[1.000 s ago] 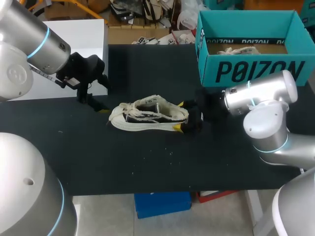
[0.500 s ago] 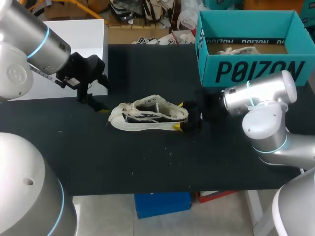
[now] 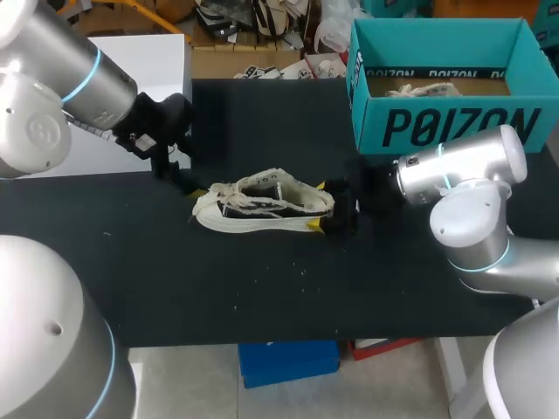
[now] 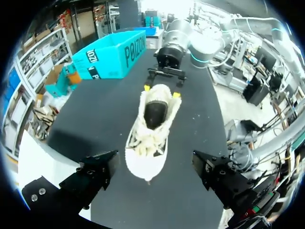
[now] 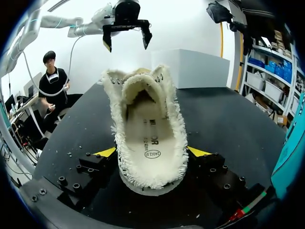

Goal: Take the shoe out of the shoebox, open the shoe tongue, remove and reinsert the insole, then place the shoe into the shoebox

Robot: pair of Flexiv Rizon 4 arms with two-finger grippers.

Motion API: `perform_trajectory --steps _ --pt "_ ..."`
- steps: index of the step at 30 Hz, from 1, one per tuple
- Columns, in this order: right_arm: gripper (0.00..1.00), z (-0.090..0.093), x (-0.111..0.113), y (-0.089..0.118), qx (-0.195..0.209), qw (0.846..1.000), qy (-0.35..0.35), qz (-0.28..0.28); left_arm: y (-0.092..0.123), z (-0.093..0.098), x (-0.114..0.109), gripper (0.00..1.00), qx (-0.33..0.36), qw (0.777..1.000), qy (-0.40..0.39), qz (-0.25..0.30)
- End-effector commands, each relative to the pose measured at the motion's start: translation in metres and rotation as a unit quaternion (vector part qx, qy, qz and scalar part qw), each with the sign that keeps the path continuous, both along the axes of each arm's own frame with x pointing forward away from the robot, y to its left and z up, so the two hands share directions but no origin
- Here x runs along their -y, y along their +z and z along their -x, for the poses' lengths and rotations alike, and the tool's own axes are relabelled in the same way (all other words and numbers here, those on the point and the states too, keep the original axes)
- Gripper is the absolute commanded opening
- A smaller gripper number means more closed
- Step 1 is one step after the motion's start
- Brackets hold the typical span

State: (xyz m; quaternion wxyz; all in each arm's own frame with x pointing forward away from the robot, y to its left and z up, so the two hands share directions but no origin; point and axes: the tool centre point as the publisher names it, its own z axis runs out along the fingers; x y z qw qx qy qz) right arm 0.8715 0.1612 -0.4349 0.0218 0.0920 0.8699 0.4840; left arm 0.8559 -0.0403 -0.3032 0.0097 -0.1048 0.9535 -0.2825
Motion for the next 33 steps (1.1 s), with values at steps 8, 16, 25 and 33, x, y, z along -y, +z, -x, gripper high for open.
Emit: perform_trajectory --steps 8,16,25,33 --pt "0.0 -0.001 -0.003 -0.001 0.0 1.0 -0.001 0.002 0.001 -0.011 0.012 1.0 -0.058 0.996 0.058 -0.026" --pt "0.0 -0.001 -0.003 -0.001 0.0 1.0 -0.001 0.002 -0.006 -0.022 0.028 1.0 -0.117 0.963 0.207 -0.13" --pt "0.0 -0.001 -0.003 -0.001 0.0 1.0 -0.001 0.002 -0.023 -0.048 0.032 1.0 -0.222 0.8 0.493 -0.26" --pt "0.0 -0.001 -0.003 -0.001 0.0 1.0 -0.001 0.002 -0.023 -0.048 0.032 1.0 -0.222 0.8 0.493 -0.26"
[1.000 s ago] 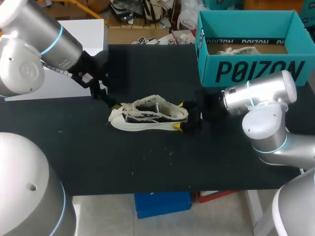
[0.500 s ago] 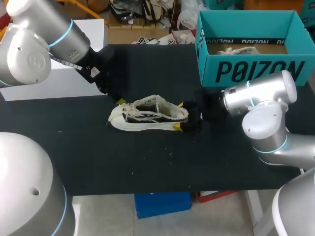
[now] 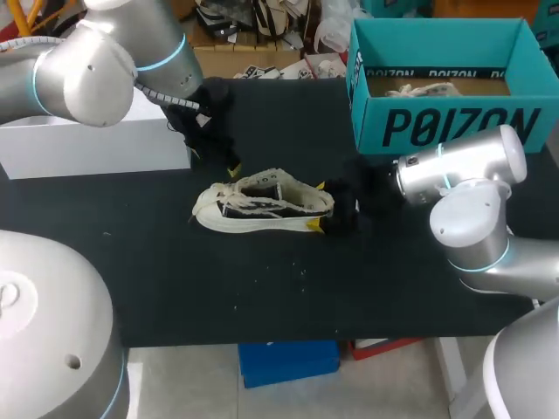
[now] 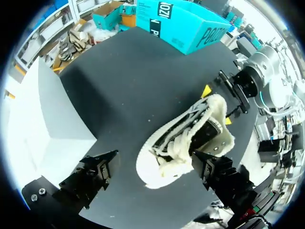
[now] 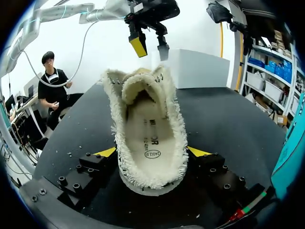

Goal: Take the shoe out of the shoebox, open the shoe tongue, remove and reinsert the insole, then place the shoe into the shoebox

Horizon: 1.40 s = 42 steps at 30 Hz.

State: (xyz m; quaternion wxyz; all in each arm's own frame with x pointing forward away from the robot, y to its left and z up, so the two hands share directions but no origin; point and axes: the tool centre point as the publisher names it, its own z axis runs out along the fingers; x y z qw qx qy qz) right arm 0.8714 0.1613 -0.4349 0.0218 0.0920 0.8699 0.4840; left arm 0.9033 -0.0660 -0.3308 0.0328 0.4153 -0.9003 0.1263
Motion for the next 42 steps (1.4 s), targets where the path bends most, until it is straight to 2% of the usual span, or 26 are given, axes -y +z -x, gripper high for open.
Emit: perform_trajectory --steps 1,5,6,8,9,18,26,34,42 --pt "0.0 -0.001 -0.003 -0.001 0.0 1.0 -0.001 0.002 0.004 -0.001 0.006 1.0 -0.106 0.958 0.22 -0.149" --pt "0.0 -0.001 -0.003 -0.001 0.0 1.0 -0.001 0.002 0.004 -0.001 0.006 1.0 -0.106 0.958 0.22 -0.149" --pt "0.0 -0.001 -0.003 -0.001 0.0 1.0 -0.001 0.002 0.003 -0.002 0.009 1.0 -0.103 0.947 0.252 -0.173" --pt "0.0 -0.001 -0.003 -0.001 0.0 1.0 -0.001 0.002 0.004 -0.001 0.016 1.0 -0.122 0.935 0.282 -0.179" --pt "0.0 -0.001 -0.003 -0.001 0.0 1.0 -0.001 0.002 0.006 0.001 0.022 1.0 -0.106 0.925 0.305 -0.198" --pt "0.0 -0.001 -0.003 -0.001 0.0 1.0 -0.001 0.002 0.013 0.005 0.045 1.0 -0.124 0.895 0.351 -0.245" --pt "0.0 -0.001 -0.003 -0.001 0.0 1.0 -0.001 0.002 0.01 0.014 0.057 1.0 -0.083 0.867 0.393 -0.294" --pt "0.0 -0.001 -0.003 -0.001 0.0 1.0 -0.001 0.002 0.011 0.029 0.071 1.0 -0.028 0.887 0.386 -0.253" --pt "0.0 -0.001 -0.003 -0.001 0.0 1.0 -0.001 0.002 0.01 0.036 0.08 1.0 -0.029 0.894 0.375 -0.246"
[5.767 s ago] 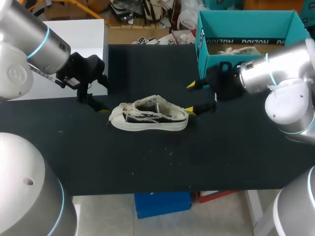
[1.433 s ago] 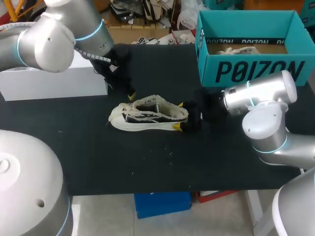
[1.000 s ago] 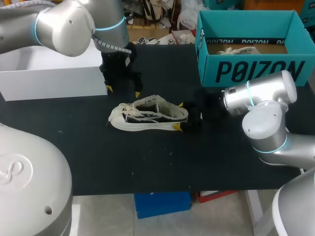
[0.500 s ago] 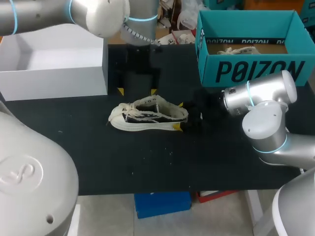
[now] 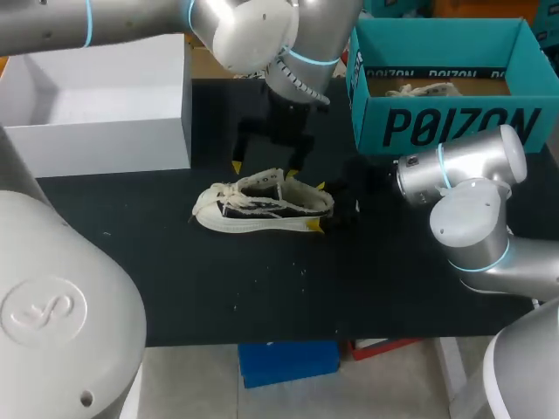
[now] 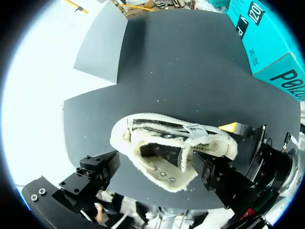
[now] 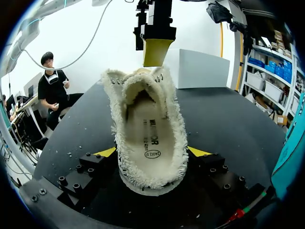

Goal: Take the shoe out of the shoebox, open the shoe tongue, remove and reinsert the insole, then place the shoe into the shoebox

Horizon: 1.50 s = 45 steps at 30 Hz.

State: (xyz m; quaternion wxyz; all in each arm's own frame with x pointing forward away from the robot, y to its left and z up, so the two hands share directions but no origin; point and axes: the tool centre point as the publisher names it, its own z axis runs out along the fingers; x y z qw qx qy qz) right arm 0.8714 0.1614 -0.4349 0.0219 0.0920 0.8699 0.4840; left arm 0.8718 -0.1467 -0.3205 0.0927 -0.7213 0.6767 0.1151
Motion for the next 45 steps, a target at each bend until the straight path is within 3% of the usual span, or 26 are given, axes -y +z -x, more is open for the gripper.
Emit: perform_trajectory --steps 1,18,31,32,35,37,38,40,45 --pt "0.0 -0.001 -0.003 -0.001 0.0 1.0 -0.001 0.002 -0.001 0.005 0.0 1.0 0.006 1.0 -0.006 0.005" --pt "0.0 -0.001 -0.003 -0.001 0.0 1.0 -0.001 0.002 -0.033 0.009 0.022 1.0 0.008 0.999 -0.023 -0.044" --pt "0.0 -0.001 -0.003 -0.001 0.0 1.0 -0.001 0.002 -0.049 0.007 0.016 1.0 -0.006 0.997 -0.014 -0.078" --pt "0.0 -0.001 -0.003 -0.001 0.0 1.0 -0.001 0.002 -0.049 0.007 0.016 0.98 -0.006 0.997 -0.015 -0.079" --pt "0.0 -0.001 -0.003 -0.001 0.0 1.0 -0.001 0.002 -0.051 0.008 0.014 0.51 -0.002 0.996 -0.017 -0.089" --pt "0.0 -0.001 -0.003 -0.001 0.0 1.0 -0.001 0.002 -0.052 0.008 0.013 0.39 -0.001 0.995 -0.017 -0.094" --pt "0.0 -0.001 -0.003 -0.001 0.0 1.0 -0.001 0.002 -0.053 0.008 0.013 0.18 0.003 0.995 -0.017 -0.099" --pt "0.0 -0.001 -0.003 -0.001 0.0 1.0 -0.001 0.002 -0.053 0.007 0.013 0.0 0.012 0.994 -0.02 -0.106" --pt "0.0 -0.001 -0.003 -0.001 0.0 1.0 -0.001 0.002 -0.053 0.007 0.012 0.0 0.019 0.993 -0.027 -0.11"
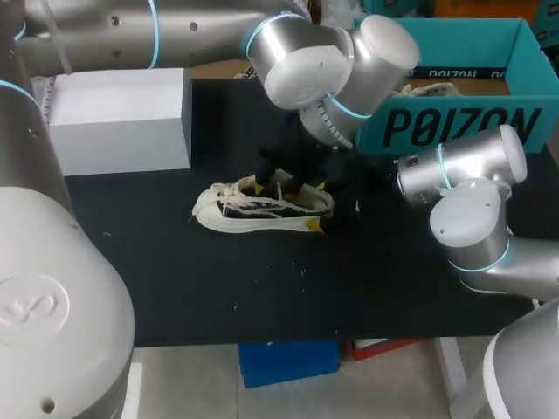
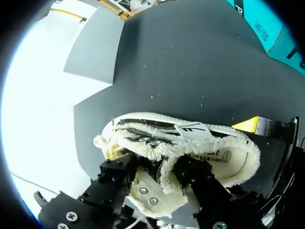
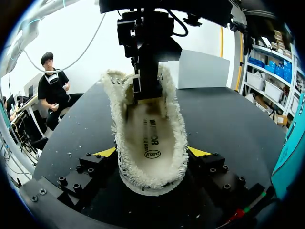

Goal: Take the shoe out of the shoebox, open the shoe tongue, remove and reinsert the insole, then place the shoe into the shoebox

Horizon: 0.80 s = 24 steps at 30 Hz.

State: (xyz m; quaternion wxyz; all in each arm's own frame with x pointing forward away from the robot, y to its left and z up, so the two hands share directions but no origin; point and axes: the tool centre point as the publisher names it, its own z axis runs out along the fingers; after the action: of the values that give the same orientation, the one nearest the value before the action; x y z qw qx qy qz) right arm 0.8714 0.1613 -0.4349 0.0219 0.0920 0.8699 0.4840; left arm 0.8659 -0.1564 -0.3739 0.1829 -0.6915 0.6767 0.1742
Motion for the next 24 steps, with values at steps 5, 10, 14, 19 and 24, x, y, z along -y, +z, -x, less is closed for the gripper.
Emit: perform_trajectory --steps 5,10,14,19,24 --pt "0.0 -0.001 -0.003 -0.001 0.0 1.0 -0.001 0.002 0.005 0.001 0.0 0.0 0.013 1.0 -0.004 -0.002" --pt "0.0 -0.001 -0.003 -0.001 0.0 1.0 -0.001 0.002 0.011 -0.001 -0.002 0.0 0.02 1.0 -0.001 0.01" --pt "0.0 -0.001 -0.003 -0.001 0.0 1.0 -0.001 0.002 0.018 -0.003 -0.003 0.0 0.029 0.999 0.001 0.018" --pt "0.0 -0.001 -0.003 -0.001 0.0 1.0 -0.001 0.002 0.028 -0.005 -0.004 0.0 0.045 0.999 0.003 0.026" --pt "0.0 -0.001 -0.003 -0.001 0.0 1.0 -0.001 0.002 0.038 -0.01 -0.005 0.0 0.058 0.998 0.005 0.036"
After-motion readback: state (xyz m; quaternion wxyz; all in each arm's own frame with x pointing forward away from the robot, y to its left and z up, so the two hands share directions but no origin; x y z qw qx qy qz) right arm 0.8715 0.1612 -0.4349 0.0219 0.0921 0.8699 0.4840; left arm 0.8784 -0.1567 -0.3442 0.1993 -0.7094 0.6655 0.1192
